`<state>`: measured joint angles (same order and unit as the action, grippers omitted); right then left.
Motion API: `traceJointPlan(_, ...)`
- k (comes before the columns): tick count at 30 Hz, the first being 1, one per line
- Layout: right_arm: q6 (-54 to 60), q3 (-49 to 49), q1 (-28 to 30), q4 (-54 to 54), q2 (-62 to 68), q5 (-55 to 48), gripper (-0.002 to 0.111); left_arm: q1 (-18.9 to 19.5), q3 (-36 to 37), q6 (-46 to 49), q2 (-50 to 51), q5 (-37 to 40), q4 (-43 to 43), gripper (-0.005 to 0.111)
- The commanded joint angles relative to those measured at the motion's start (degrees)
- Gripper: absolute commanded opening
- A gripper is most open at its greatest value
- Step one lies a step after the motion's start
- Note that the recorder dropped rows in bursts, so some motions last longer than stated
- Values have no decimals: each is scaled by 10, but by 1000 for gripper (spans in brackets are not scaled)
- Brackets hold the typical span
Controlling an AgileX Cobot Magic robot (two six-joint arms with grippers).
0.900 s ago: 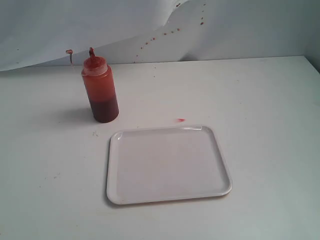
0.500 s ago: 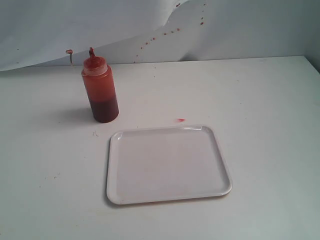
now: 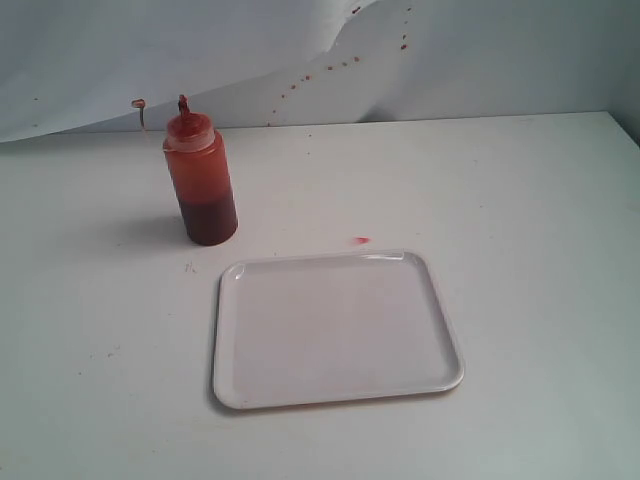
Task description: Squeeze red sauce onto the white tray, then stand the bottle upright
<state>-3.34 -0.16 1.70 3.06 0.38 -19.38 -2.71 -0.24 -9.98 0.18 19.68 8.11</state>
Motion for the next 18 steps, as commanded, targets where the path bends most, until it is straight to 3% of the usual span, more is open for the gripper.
traceJointPlan(1, -1, 2, 0, -3, -4, 1, 0, 1, 2, -1, -2, -3, 1, 1)
traceJointPlan(11, -1, 2, 0, -3, -4, 1, 0, 1, 2, -1, -2, -3, 1, 1)
traceJointPlan(14, -1, 2, 0, -3, -4, 1, 0, 1, 2, 3, -2, -4, 47, 1)
traceJointPlan(18, -1, 2, 0, -3, -4, 1, 0, 1, 2, -6, -2, -110, 14, 1)
